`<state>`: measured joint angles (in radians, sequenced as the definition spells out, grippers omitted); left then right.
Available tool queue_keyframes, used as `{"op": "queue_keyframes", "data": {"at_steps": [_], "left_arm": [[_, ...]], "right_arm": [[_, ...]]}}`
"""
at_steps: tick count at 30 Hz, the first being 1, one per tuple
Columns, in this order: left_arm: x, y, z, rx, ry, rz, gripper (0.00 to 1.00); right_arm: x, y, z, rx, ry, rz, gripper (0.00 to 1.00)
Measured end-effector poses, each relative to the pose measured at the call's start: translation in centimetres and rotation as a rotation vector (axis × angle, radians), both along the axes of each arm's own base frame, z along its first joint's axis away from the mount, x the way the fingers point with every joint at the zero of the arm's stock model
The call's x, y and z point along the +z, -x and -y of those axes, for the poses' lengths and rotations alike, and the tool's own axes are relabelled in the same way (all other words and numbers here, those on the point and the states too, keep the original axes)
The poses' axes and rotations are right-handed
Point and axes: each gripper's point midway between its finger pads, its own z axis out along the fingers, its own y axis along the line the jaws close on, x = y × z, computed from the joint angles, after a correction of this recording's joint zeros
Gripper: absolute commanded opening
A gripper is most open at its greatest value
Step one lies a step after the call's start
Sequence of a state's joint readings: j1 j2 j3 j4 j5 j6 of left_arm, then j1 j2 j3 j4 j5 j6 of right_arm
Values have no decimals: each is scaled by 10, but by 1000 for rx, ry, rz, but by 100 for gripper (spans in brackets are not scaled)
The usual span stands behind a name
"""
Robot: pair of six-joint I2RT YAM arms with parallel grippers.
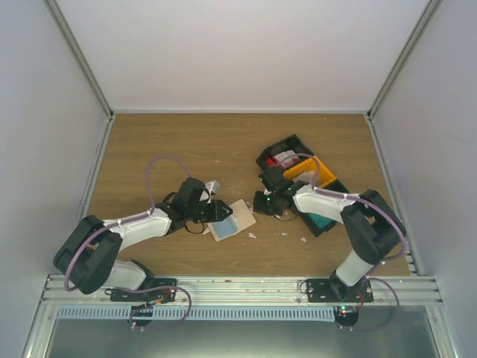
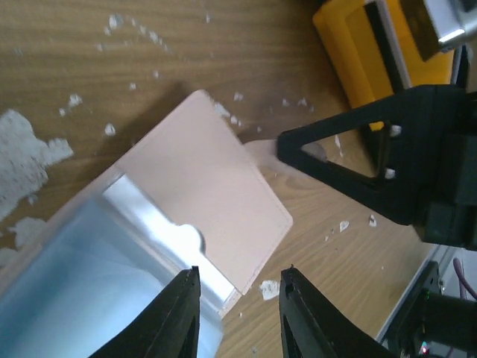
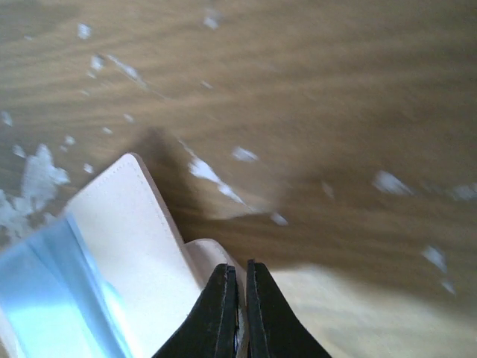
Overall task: Put the credit cards into the card holder
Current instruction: Open the card holder at the center of the board.
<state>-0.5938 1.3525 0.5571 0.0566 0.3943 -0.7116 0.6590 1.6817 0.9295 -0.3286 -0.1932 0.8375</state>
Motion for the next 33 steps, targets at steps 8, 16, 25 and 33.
{"op": "queue_keyframes", "data": {"at_steps": [8, 16, 25, 33], "left_arm": [[-13, 16, 6, -68, 17, -74, 31], [-27, 24, 2, -77, -8, -117, 31], [-38, 21, 13, -121, -31, -152, 26], [-30, 12, 29, -163, -14, -129, 21]], "right_arm": [[-9, 34, 37, -114, 25, -24, 2], [7, 37, 36, -108, -20, 30, 35], [68, 21, 15, -18, -82, 220, 47], [106, 21, -8, 99, -106, 333, 33]]}}
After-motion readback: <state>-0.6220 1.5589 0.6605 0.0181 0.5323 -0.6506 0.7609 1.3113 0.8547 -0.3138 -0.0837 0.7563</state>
